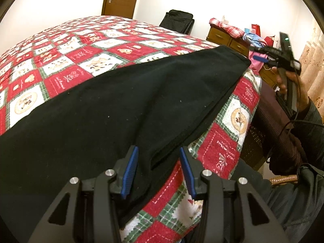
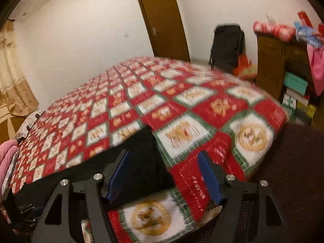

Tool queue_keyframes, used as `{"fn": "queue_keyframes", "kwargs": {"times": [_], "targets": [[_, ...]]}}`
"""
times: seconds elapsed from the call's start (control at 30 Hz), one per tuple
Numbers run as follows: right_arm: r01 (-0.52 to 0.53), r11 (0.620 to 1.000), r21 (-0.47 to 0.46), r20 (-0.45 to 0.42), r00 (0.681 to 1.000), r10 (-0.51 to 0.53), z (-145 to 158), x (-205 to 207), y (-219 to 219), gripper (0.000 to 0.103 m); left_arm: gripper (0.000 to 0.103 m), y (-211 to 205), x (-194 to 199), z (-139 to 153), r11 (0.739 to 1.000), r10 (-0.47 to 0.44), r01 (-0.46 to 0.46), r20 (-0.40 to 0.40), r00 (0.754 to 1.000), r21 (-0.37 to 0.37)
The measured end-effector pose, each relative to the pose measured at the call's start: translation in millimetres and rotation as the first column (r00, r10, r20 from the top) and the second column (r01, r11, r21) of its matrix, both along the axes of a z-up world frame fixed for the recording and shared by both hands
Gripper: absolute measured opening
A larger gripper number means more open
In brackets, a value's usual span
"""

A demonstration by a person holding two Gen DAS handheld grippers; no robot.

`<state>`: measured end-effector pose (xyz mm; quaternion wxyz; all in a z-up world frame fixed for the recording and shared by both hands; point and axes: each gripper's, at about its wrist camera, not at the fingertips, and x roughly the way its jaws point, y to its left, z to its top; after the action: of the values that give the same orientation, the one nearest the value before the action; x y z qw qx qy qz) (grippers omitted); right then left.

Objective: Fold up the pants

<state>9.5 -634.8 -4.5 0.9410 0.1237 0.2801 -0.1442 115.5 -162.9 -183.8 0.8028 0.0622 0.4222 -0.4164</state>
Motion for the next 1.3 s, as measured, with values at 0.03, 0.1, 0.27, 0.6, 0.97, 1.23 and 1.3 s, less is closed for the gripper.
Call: {"fn": "queue_keyframes", "kwargs": {"times": [0.03, 0.1, 0.27, 0.6, 0.97, 1.23, 1.3], "targets": [[-0.051, 0.999, -0.017, 0.011, 0.999, 0.051, 4.6, -2.0, 12.4, 0.07, 0.045, 1.7, -0.7, 0.1, 1.0, 0.0, 0.0, -0.001, 1.0, -0.004], [-0.214, 0.973, -0.09, -0.046, 0.977, 0.21, 1.4, -0.4, 58.1, 0.069, 0.045, 4.8, -1.4, 0.9, 1.0, -0.004, 0.004, -0.003, 1.0, -0.01], [-0.576, 0.784, -0.231, -0.26, 0.813, 0.521, -49.1, 6.6, 168.9, 0.056, 0.045, 11.6, -5.3, 0.8, 1.0, -0.017, 0.017, -0.005, 1.0, -0.012], [-0.715, 0.52, -0.467, -0.53, 0.697, 0.483, -121.3, 31.6, 233.5, 0.044, 0.045, 24.7, -6.5, -0.1, 0.999, -0.022, 0.023, 0.009, 1.0, -0.029], [-0.722, 0.555, -0.412, -0.495, 0.689, 0.529, -100.3, 31.1, 227.5, 0.002, 0.045, 30.4, -5.7, 2.1, 0.999, -0.01, 0.01, -0.005, 1.0, -0.05], [-0.724, 0.552, -0.413, -0.525, 0.685, 0.506, -103.0, 15.3, 219.3, 0.0, 0.045, 42.0, -4.7, -0.8, 0.997, 0.008, -0.011, -0.043, 0.999, -0.073], [-0.749, 0.536, -0.39, -0.571, 0.653, 0.497, -117.6, 18.6, 218.2, 0.0, 0.045, 42.0, -5.5, -0.3, 0.997, 0.011, -0.015, -0.045, 0.999, -0.074]]}}
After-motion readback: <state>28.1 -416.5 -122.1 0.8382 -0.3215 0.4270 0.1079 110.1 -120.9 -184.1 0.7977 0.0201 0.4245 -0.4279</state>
